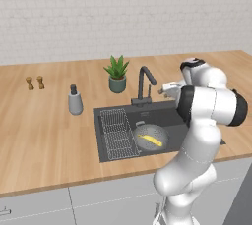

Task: Put the colander in the sink, put the banana in the colander, and turn on the sink faucet and pour water over the colander.

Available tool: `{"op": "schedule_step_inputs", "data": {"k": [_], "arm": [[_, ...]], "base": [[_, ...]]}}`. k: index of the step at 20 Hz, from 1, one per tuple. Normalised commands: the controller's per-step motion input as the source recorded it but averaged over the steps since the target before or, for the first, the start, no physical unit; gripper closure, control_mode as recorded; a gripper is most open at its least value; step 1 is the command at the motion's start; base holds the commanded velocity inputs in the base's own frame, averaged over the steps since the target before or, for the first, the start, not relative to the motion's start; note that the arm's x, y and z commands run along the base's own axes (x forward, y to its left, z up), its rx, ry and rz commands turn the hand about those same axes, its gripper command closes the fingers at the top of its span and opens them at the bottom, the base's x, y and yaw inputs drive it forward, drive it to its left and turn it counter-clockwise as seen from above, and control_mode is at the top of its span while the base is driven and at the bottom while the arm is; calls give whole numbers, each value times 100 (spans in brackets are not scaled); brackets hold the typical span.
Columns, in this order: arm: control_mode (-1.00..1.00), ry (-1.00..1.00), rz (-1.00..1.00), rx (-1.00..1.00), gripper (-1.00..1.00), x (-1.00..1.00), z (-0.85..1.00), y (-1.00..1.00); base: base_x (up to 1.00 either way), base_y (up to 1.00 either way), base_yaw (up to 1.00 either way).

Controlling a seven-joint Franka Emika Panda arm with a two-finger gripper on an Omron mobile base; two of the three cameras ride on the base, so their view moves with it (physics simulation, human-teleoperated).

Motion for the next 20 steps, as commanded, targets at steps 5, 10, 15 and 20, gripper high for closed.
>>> {"op": "schedule_step_inputs", "data": {"k": [5, 10, 15, 20], "arm": [[-100, 0, 0, 1, -100, 27, 0, 3], [-100, 0, 0, 0, -100, 33, -4, 12], [-100, 0, -2, 0, -100, 28, -10, 3], [-100, 0, -4, 0, -100, 20, -19, 0]], "base": [[0, 0, 0], [0, 0, 0], [0, 0, 0], [0, 0, 0]]}}
